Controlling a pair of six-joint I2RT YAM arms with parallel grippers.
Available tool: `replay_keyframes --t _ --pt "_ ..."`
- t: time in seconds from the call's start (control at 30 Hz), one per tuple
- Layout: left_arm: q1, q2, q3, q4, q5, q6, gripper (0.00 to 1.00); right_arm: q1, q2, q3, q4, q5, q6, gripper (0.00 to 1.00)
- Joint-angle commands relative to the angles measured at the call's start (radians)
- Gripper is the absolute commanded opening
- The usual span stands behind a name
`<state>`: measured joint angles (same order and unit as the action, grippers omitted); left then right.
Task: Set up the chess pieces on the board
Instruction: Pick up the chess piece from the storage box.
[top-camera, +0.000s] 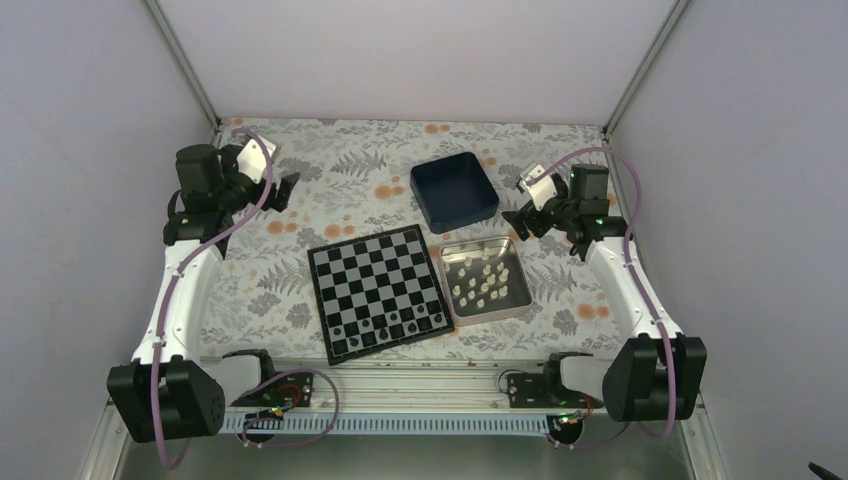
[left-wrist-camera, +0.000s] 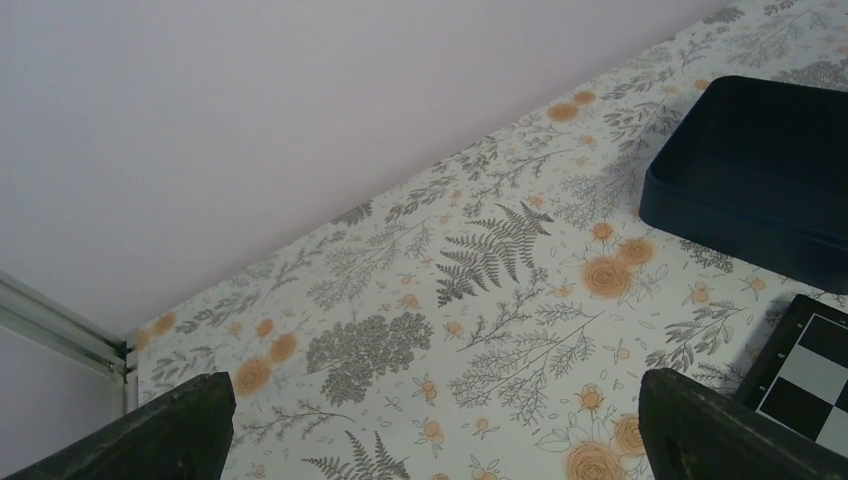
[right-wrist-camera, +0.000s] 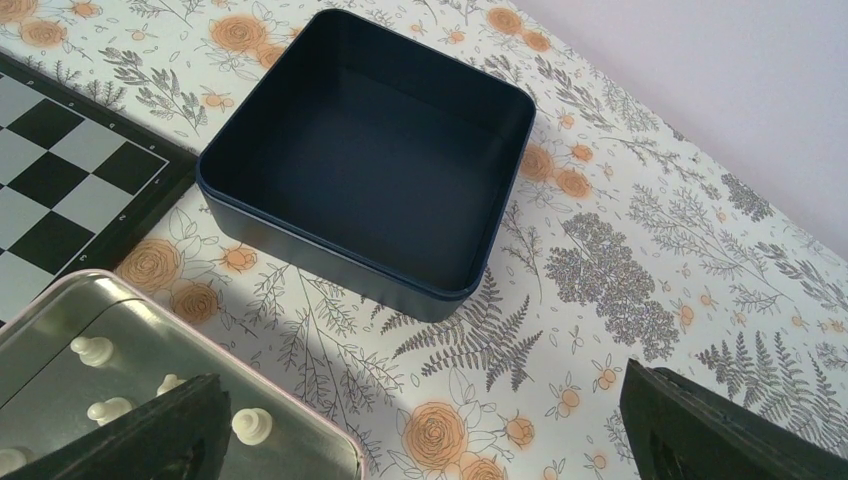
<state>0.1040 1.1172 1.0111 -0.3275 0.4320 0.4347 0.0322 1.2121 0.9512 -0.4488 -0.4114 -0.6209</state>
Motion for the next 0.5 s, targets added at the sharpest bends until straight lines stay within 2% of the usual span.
replay_keyframes --t 0.0,0.2,0.37,0.47 --pt "0.001 0.002 0.007 0.004 0.032 0.013 1.00 0.005 0.015 0.025 -0.006 -0.010 -0.012 1.00" --pt "0.002 0.013 0.006 0.010 0.038 0.018 1.00 0.007 0.033 0.047 -0.037 -0.007 -0.016 1.00" --pt "0.002 0.018 -0.002 0.026 0.057 0.039 1.00 0.059 0.116 0.114 -0.188 -0.003 -0.023 0.99" --pt "0.001 0.012 -0.010 0.050 0.061 0.040 1.00 0.086 0.154 0.129 -0.228 0.011 0.002 0.89"
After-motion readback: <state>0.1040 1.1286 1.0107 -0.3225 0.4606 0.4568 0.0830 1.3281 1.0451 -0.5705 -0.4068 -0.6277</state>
